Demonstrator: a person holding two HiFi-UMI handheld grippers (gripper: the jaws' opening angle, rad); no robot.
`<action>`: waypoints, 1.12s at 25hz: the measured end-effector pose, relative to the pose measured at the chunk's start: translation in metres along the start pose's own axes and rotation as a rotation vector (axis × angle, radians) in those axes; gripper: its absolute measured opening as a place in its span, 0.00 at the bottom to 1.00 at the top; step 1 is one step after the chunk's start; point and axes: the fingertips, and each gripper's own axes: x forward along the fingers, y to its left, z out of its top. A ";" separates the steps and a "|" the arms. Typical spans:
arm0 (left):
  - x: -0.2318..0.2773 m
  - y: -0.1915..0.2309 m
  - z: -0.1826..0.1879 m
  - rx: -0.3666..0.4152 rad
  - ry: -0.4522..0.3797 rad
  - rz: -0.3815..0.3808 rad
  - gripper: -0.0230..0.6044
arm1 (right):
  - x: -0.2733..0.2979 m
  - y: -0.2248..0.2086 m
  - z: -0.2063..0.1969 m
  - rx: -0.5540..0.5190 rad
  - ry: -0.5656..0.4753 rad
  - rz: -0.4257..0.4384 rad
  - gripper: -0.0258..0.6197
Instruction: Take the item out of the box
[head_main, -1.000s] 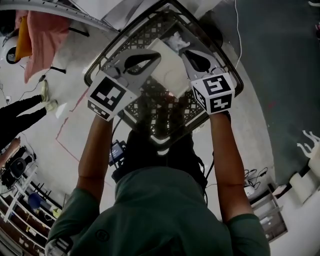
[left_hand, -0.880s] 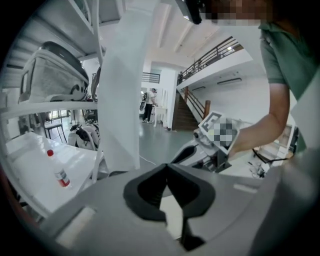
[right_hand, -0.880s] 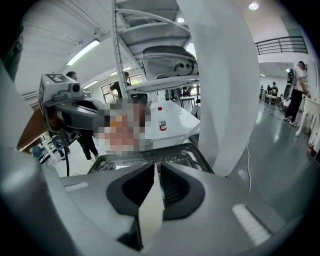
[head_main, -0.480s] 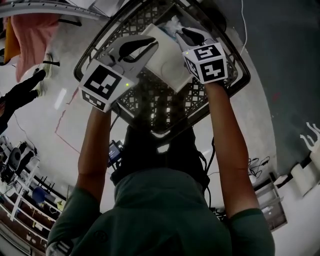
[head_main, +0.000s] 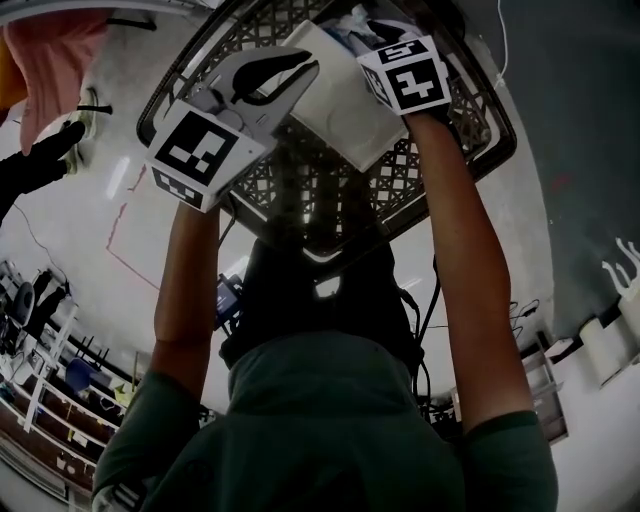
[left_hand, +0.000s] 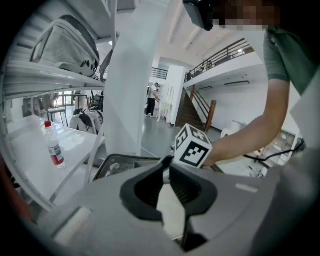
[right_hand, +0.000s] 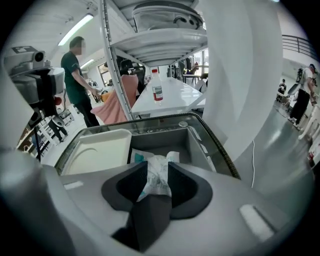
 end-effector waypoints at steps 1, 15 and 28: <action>-0.001 0.000 -0.002 -0.002 -0.001 0.001 0.10 | 0.004 0.000 -0.003 -0.005 0.014 -0.002 0.24; -0.010 0.000 -0.016 -0.009 -0.014 0.007 0.10 | 0.028 -0.001 -0.017 -0.002 0.149 0.011 0.11; -0.019 -0.019 0.021 0.057 -0.041 0.013 0.10 | -0.029 -0.021 -0.023 0.021 0.053 -0.118 0.07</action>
